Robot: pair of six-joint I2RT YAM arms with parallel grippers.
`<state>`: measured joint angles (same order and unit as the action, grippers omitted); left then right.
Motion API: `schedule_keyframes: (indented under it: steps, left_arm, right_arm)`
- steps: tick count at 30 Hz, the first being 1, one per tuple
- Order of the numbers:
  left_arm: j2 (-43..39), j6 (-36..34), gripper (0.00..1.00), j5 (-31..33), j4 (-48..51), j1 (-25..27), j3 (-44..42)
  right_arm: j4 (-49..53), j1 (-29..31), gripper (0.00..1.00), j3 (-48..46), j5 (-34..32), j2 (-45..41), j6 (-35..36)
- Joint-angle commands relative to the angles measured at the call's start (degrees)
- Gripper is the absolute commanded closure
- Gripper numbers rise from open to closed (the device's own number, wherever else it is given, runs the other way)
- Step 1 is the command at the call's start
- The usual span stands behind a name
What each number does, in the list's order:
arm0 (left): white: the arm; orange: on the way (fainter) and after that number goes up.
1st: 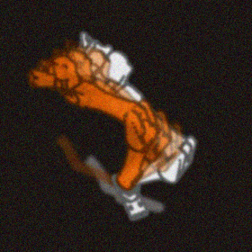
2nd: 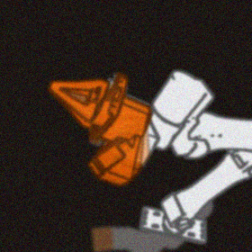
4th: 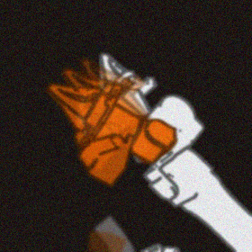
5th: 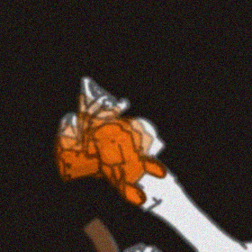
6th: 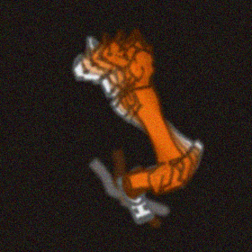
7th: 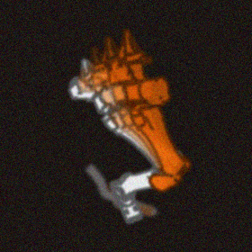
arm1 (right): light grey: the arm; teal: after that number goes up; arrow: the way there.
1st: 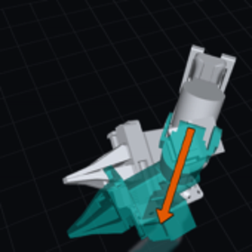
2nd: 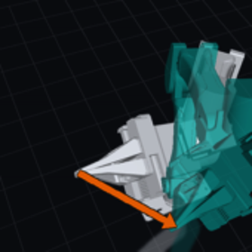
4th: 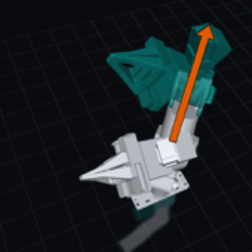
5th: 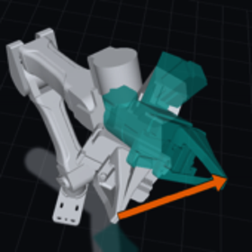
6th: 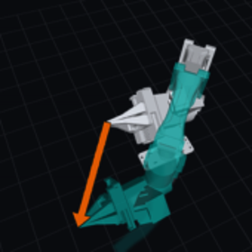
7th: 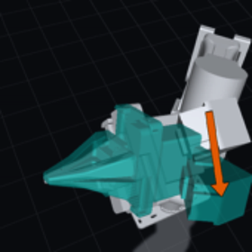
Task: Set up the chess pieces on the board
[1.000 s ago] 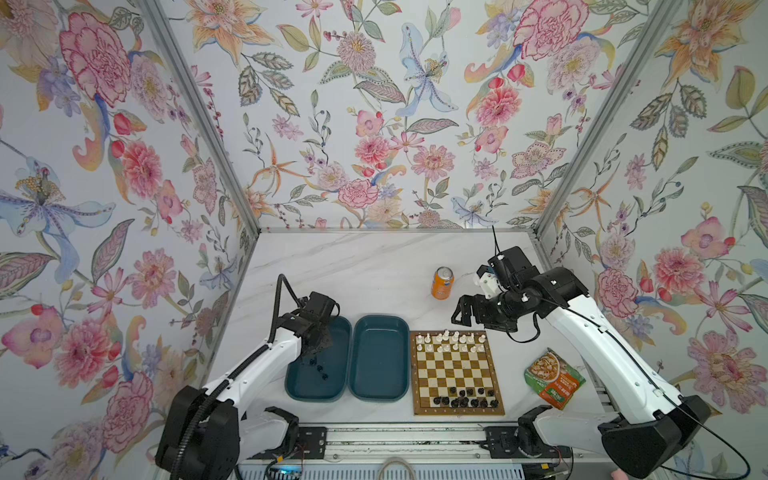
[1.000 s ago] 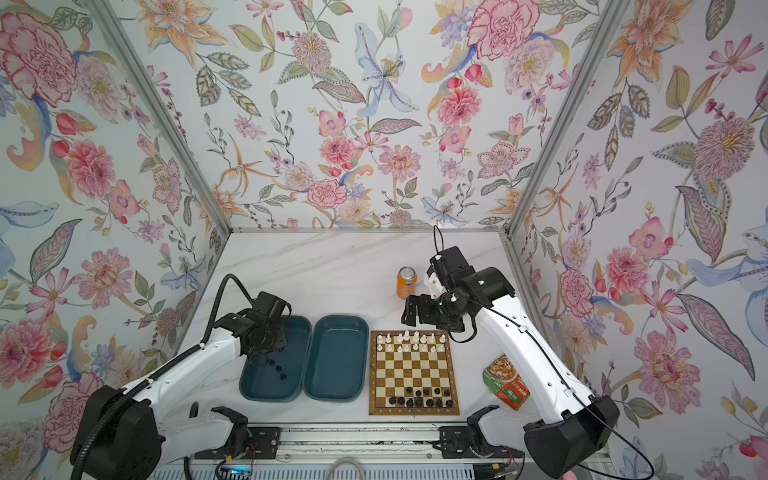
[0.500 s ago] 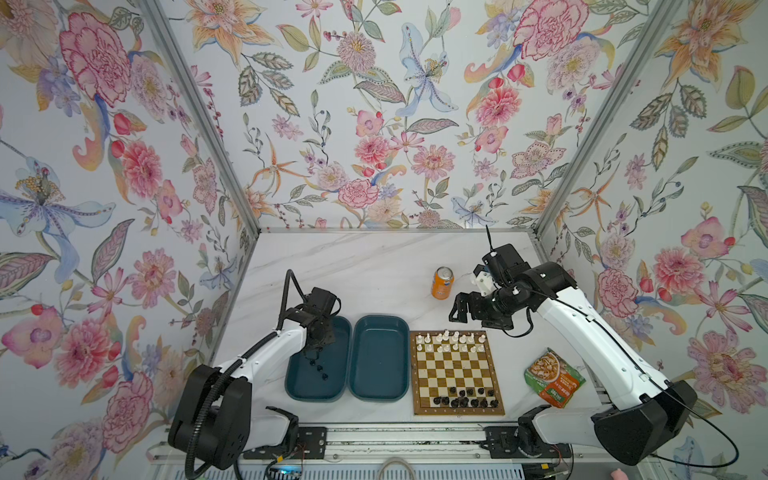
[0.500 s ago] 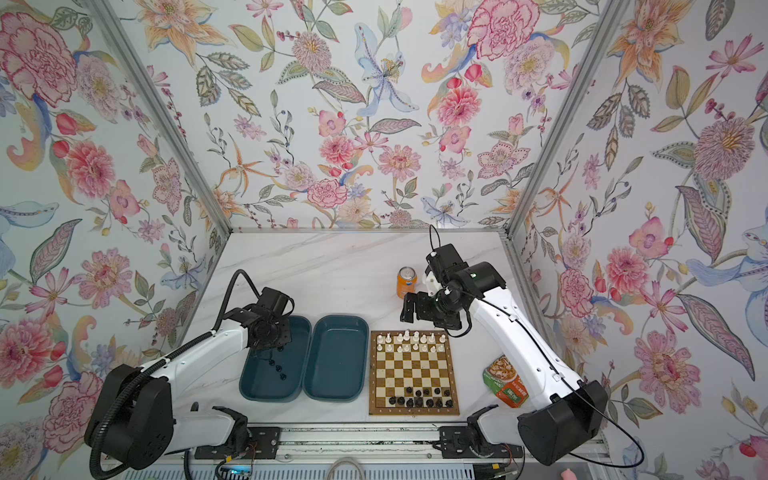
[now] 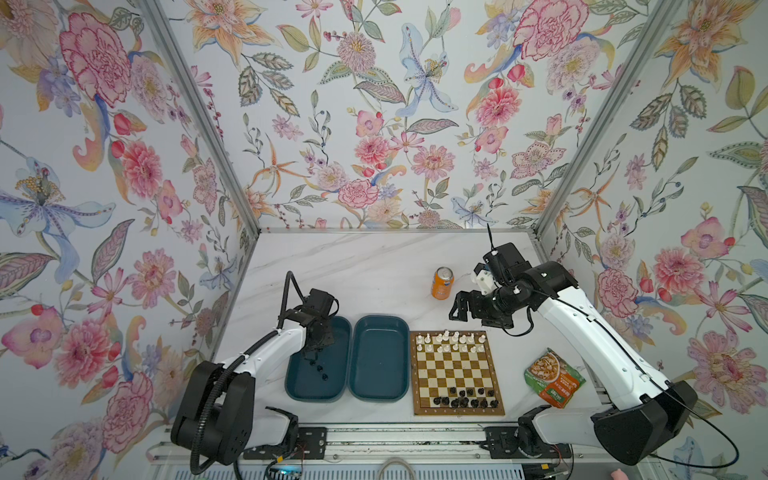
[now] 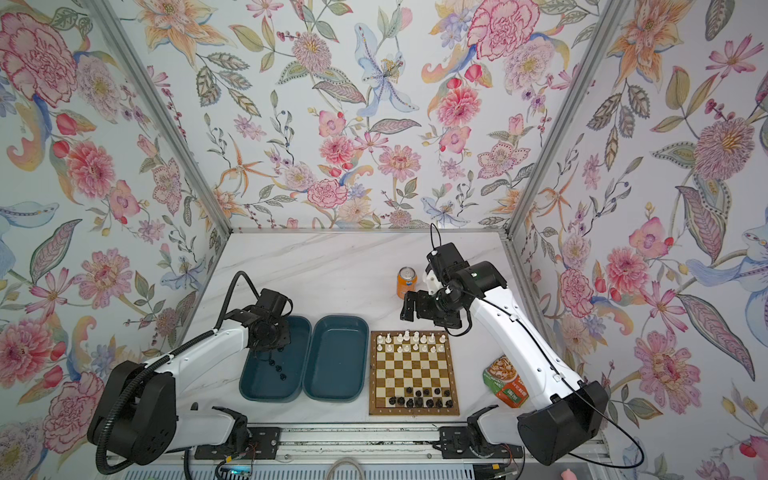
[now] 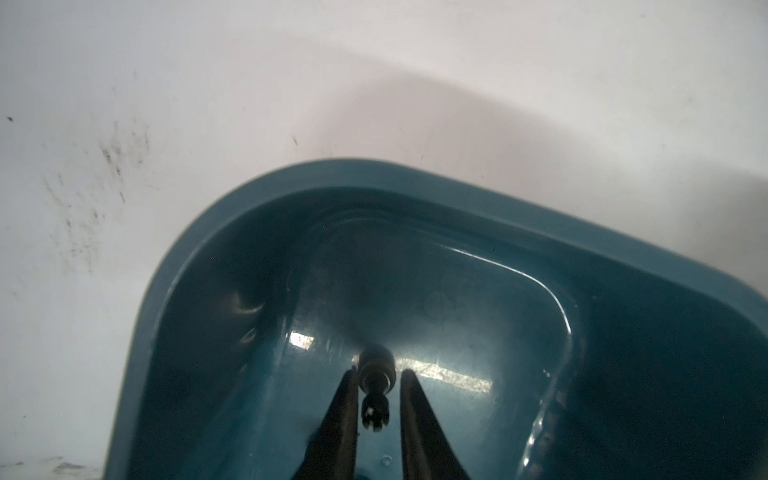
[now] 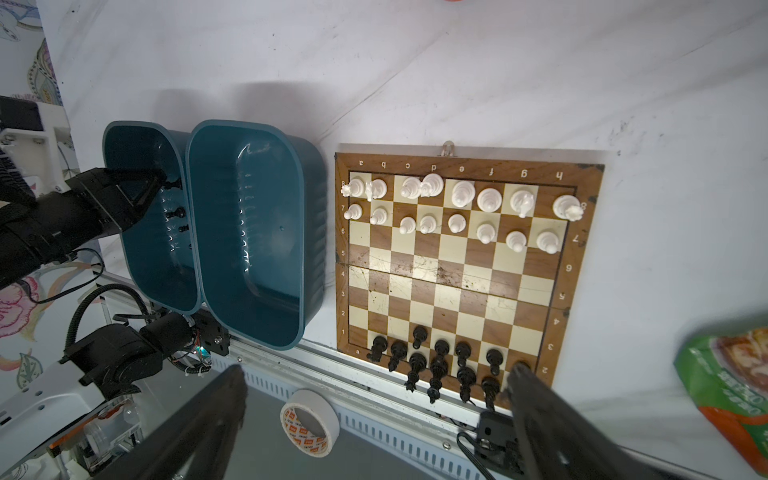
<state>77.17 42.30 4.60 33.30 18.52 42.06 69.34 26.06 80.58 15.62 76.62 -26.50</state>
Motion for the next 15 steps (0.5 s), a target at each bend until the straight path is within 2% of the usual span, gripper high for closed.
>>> schedule_keyframes:
  steps: [1, 13, 15]
  left_arm:
    - [0.44, -1.31, 0.78, -0.94, -0.59, -0.95, -1.4]
    - [1.75, -2.4, 0.79, -1.65, -1.9, -1.23, -2.07]
    - [1.93, -2.47, 0.82, -1.66, -1.96, -1.19, -2.07]
  right_arm:
    - [0.19, -0.31, 0.01, 0.55, -0.42, -0.24, -0.92]
    - [0.28, -0.31, 0.01, 0.2, -0.63, -0.82, -1.49]
    - [0.28, -0.31, 0.01, 0.11, -0.66, -0.9, -1.59]
